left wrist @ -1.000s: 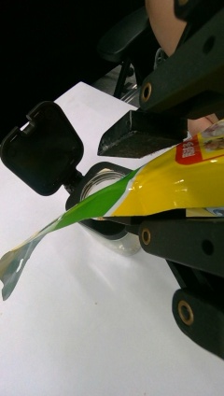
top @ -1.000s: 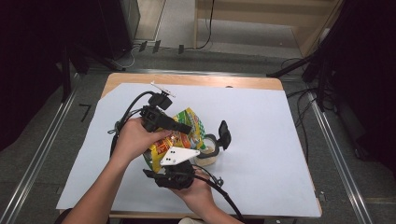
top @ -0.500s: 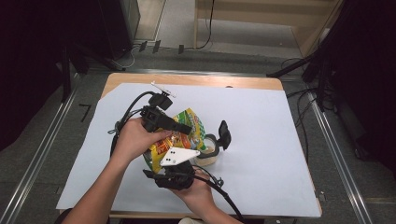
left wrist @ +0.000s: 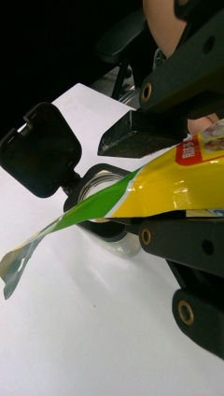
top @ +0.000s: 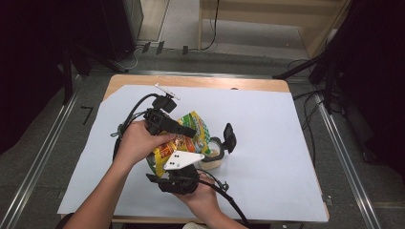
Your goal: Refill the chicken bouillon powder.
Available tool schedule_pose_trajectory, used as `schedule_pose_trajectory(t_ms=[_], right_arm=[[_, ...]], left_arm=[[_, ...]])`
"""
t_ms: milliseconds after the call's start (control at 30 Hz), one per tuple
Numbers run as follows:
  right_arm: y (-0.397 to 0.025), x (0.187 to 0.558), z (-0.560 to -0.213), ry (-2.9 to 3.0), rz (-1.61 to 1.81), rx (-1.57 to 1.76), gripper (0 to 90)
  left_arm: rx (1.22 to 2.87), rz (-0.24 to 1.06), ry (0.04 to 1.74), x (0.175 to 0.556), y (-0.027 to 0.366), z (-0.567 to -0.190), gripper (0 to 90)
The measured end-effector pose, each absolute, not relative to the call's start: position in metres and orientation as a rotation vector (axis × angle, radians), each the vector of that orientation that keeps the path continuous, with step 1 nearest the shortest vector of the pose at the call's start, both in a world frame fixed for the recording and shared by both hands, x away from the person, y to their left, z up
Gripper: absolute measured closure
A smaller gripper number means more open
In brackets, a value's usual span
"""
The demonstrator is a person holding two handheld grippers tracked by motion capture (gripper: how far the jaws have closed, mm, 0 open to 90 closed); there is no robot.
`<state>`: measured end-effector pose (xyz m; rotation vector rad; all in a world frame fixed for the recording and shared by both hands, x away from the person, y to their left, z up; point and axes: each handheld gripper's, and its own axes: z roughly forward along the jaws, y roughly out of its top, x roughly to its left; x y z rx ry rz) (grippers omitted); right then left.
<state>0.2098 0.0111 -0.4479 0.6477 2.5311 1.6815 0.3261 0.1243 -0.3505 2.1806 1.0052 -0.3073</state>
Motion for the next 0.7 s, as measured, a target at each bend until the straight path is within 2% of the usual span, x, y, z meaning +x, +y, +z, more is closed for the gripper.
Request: schedule_pose_trajectory(t_ms=[700], right_arm=[[0.0105,0.2094,-0.448,2.537,1.691,0.673,67.1]], left_arm=[[2.191,-0.302,1.006,0.3261,0.1209,-0.3515,69.1]])
